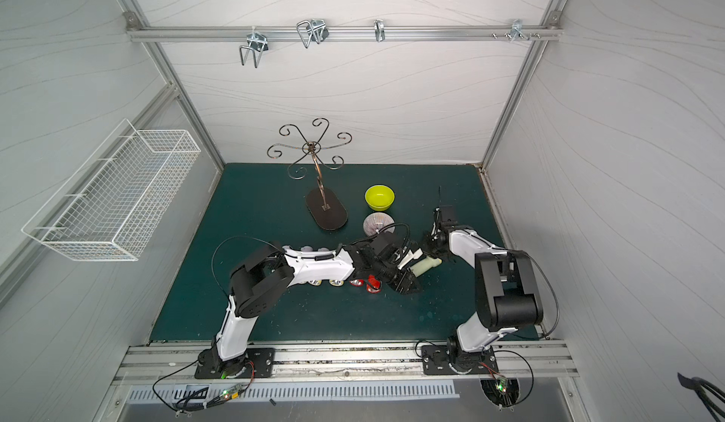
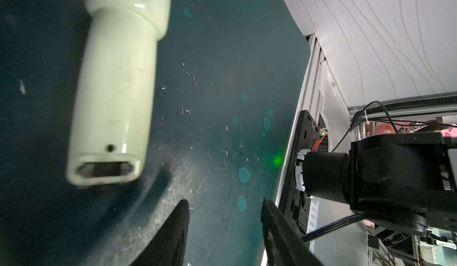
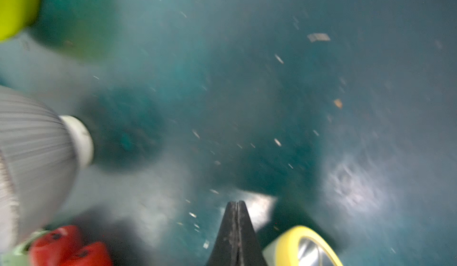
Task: Close the plug at the bottom of the flashlight
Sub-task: Adjust the flashlight at the center of the board.
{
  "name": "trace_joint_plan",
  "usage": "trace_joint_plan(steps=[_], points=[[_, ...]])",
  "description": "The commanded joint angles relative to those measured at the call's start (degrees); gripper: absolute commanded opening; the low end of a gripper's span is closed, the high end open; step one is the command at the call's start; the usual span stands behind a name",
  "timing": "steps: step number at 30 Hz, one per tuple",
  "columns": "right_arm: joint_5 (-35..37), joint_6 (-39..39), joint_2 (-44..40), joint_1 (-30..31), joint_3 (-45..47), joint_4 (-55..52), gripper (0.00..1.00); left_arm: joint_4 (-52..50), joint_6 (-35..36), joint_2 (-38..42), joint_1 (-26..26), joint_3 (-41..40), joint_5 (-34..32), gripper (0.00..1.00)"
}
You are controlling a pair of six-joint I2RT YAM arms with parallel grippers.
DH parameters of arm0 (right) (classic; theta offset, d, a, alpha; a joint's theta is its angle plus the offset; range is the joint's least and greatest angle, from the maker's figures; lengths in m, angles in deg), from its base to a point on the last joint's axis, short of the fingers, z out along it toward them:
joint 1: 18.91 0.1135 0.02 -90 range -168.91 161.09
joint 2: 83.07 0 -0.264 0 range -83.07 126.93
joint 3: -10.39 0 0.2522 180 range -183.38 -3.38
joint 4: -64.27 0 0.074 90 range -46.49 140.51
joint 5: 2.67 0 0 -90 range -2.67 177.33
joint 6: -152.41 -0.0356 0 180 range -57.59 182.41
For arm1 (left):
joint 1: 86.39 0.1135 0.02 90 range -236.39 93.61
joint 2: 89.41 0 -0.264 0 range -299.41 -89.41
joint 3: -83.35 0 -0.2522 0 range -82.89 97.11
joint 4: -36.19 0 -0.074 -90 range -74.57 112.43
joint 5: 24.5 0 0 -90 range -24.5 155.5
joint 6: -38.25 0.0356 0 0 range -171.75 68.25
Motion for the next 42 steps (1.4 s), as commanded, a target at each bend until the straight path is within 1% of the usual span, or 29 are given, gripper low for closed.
trace_joint_plan(steps=[1, 6, 8, 10, 14, 16, 18, 21, 25, 30, 37, 42], points=[[1.8, -0.3, -2.0, 0.5, 2.4, 0.8, 0.00, 1.3, -0.3, -2.2, 0.0, 4.5, 0.4, 0.51], [2.9, -0.8, -3.9, 0.1, 4.1, 0.8, 0.00, 2.5, -2.1, -3.8, 0.0, 6.2, 2.3, 0.51], [2.2, -1.1, -5.2, -0.7, 4.3, 1.1, 0.00, 3.7, -2.3, -2.7, -0.3, 5.0, 2.4, 0.51], [1.3, -1.4, -6.0, -1.7, 4.2, 0.9, 0.00, 2.8, -1.5, -1.5, -0.5, 4.6, 1.8, 0.51], [1.7, -2.1, -8.6, -2.5, 4.8, 0.9, 0.00, 2.5, -0.6, 1.1, -1.3, 3.7, 2.8, 0.51], [1.9, -2.1, -9.0, -3.1, 4.6, 0.6, 0.00, 1.5, 0.4, 1.3, -2.2, 4.5, 3.3, 0.51], [1.5, -2.0, -8.6, -3.8, 4.3, 0.2, 0.00, 0.8, 0.6, -0.1, -3.0, 6.0, 4.6, 0.51], [0.7, -1.7, -8.2, -4.9, 4.7, 0.5, 0.00, 2.7, -1.9, -2.2, -3.1, 6.5, 6.3, 0.51], [0.4, -2.0, -7.6, -6.2, 6.3, 1.7, 0.00, 2.4, -1.3, -2.5, -3.2, 6.9, 6.4, 0.51], [-0.8, -2.2, -5.5, -6.3, 6.1, 1.9, 0.00, 1.9, -3.0, -7.1, -3.2, 9.8, 9.4, 0.51], [-1.8, -2.9, -6.3, -6.5, 8.3, 2.6, 0.00, 1.1, -4.1, -10.0, -1.6, 11.0, 9.1, 0.51], [-1.7, -1.8, -8.3, -6.5, 10.3, 2.0, 0.00, 6.8, -9.0, -9.8, 2.4, 6.5, 8.8, 0.50]])
